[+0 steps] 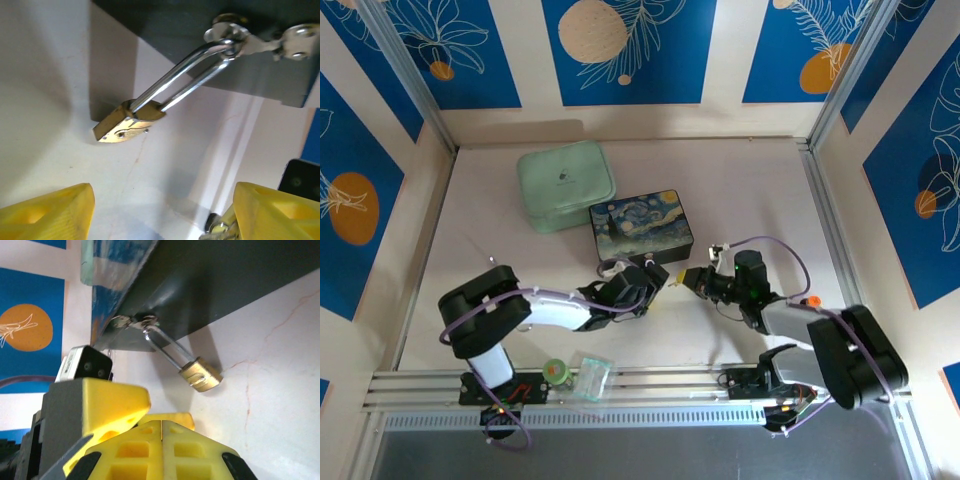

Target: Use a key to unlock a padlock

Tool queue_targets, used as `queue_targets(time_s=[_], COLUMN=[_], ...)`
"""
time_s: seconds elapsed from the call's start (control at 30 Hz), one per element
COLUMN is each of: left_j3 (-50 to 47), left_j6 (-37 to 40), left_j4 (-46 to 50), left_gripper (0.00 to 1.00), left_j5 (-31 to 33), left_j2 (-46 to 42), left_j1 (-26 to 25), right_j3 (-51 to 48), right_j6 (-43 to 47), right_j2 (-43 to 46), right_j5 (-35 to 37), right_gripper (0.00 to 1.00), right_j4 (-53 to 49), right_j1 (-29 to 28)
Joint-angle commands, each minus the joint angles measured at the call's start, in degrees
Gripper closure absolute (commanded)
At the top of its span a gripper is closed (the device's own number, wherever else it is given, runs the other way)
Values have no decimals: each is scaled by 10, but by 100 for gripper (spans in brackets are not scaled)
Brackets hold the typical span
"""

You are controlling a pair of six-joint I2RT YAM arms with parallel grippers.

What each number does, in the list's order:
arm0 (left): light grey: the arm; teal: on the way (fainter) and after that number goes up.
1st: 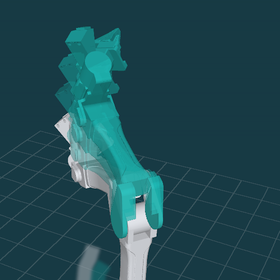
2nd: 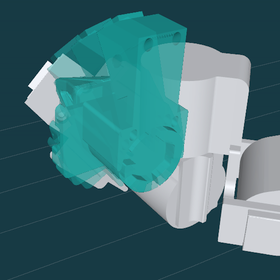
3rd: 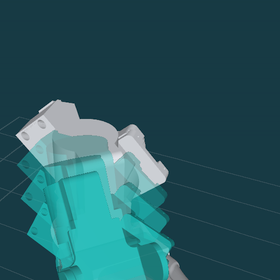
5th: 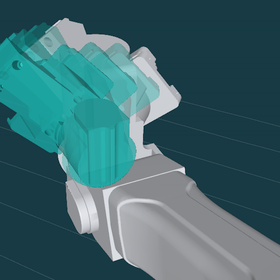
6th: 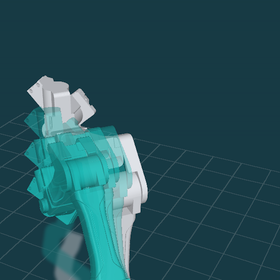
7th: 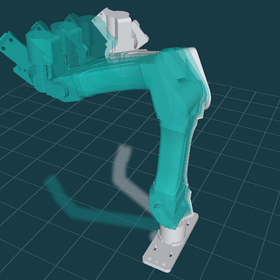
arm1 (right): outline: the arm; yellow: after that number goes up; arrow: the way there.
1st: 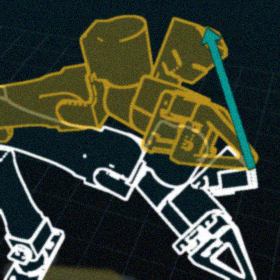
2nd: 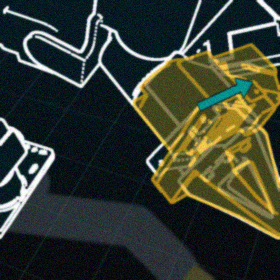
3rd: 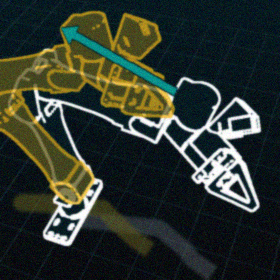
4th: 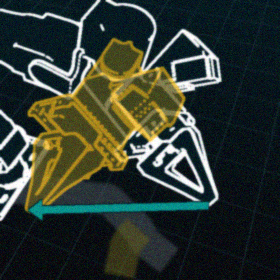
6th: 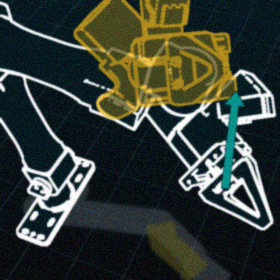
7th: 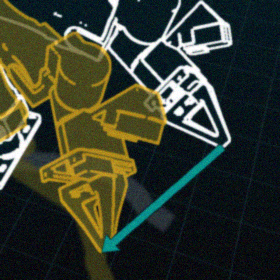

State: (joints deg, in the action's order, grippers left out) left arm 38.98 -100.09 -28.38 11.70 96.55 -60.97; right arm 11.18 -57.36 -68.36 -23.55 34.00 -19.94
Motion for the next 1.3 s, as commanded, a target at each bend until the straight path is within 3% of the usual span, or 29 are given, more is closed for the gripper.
queue_targets(time_s=[0.0,0.2,0.37,0.53,0.7,0.9,1.27], left_j3=[-13,-10,-13,-6,-9,11,27], left_j6=[-14,-24,-32,-54,-72,-68,-66], left_j4=[-71,-95,-49,70,60,30,35], left_gripper=[32,54,61,61,59,53,58], left_j5=[41,45,56,51,47,75,71], left_j2=[-22,-41,-74,-106,-96,-85,-82], left_j1=[-7,-14,-26,-27,-28,-33,-35], right_j3=[13,13,16,9,11,37,21], right_j6=[10,-4,-9,-38,-87,-110,-130], right_j2=[64,139,149,149,162,175,187], right_j5=[31,81,109,127,165,245,295], right_gripper=[100,100,100,100,100,100,100], right_j4=[-94,-135,-136,-128,-136,-169,-146], right_j1=[-21,-55,-71,-76,-87,-144,-166])
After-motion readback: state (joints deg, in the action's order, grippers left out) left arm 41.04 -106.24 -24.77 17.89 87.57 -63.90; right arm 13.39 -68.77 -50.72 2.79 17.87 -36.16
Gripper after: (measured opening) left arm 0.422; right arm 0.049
